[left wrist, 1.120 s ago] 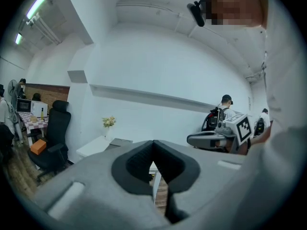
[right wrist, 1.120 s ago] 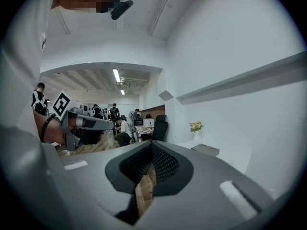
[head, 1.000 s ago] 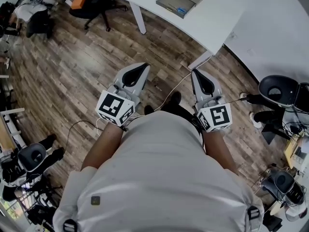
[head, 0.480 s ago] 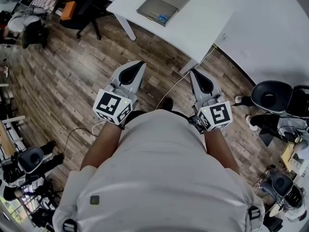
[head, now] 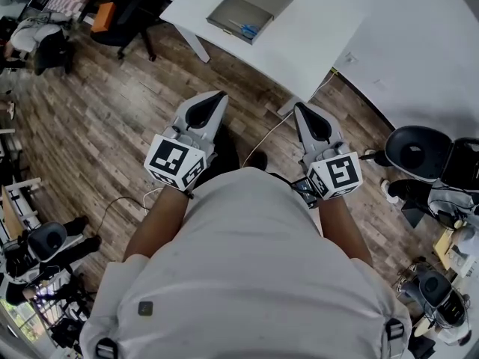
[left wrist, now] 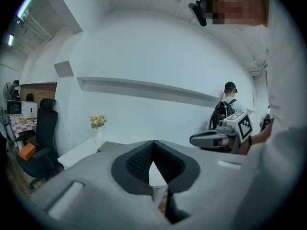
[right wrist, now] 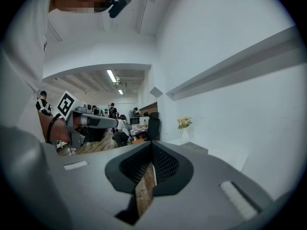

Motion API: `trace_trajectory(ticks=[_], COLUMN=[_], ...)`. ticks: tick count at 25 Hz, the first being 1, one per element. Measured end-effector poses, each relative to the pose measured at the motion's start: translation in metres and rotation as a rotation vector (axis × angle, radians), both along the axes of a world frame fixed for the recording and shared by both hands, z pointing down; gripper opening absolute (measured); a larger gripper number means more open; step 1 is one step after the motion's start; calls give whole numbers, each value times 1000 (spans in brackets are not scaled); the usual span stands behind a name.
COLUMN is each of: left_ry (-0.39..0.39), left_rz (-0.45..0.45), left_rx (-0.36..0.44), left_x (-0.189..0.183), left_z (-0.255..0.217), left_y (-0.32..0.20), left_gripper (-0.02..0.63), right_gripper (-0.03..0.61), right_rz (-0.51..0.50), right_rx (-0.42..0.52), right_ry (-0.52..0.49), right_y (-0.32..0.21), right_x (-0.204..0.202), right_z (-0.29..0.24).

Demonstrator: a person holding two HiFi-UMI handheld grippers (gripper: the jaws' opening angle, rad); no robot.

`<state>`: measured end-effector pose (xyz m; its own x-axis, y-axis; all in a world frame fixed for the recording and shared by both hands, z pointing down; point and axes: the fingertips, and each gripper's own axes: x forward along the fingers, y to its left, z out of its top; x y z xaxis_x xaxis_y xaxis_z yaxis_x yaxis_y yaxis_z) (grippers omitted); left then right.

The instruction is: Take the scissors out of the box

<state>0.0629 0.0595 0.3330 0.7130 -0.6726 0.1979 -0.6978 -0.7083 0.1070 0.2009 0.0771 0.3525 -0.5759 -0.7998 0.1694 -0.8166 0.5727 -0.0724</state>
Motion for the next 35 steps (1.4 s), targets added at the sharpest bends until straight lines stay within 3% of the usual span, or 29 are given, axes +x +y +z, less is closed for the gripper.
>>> trace_trajectory(ticks=[11,27,35], left_ry=[49,82,90], left_rz=[45,174,222], left_rx=[-9,-5,-17], left_x=[-18,-98,-121], left_z=[3,-6,-1], left_y=[-63,-161,-187], left_gripper=[2,2,2], right_gripper=[11,11,11], right_rz=[27,84,113], right_rx=[-22,-16,-30], right_ry=[36,83,91], right_y=[-54,-151,-174], right_x=[-25,-127,-157], right_z=[1,-12,-9])
